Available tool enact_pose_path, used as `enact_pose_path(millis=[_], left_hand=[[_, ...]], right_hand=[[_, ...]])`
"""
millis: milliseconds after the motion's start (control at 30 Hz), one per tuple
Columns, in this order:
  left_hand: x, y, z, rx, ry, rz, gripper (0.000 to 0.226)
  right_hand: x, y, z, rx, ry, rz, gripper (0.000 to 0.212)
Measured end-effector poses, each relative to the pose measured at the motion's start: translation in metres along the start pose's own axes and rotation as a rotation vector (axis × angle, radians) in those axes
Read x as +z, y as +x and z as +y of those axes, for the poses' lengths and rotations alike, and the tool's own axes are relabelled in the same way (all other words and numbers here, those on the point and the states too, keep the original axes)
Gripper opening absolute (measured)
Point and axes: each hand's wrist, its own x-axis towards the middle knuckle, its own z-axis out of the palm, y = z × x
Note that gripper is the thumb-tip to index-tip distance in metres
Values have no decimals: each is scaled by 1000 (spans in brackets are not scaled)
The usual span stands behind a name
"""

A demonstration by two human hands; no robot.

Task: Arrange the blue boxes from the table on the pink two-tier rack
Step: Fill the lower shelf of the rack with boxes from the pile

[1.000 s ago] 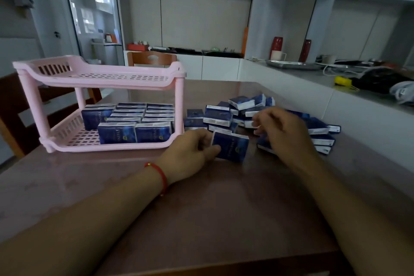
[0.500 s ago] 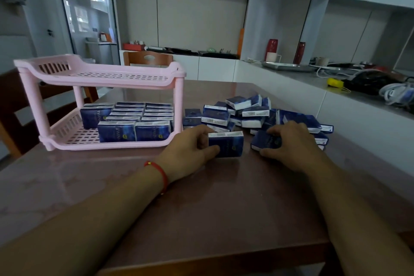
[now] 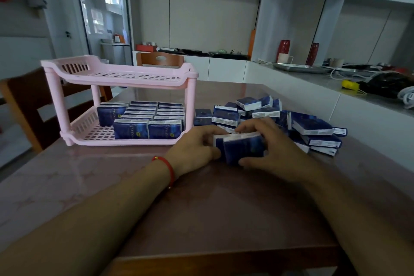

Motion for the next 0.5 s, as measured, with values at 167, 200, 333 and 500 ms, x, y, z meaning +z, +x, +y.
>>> enact_pose_path(millis=[167,200,333,500], left_hand=[[2,-5,5,49,-30,-117,59],[2,-5,4,64,-26,-134,60],[4,-4,-1,117,10,-76,56],[2,1,-8,63,-18,-71,57]], right_hand=[[16,5,1,69,-125,-55,87],[17,6,2,71,-128,-62,87],[15,5,4,96,-54,-93,93],[7,4,4,111,-27,-12,69]])
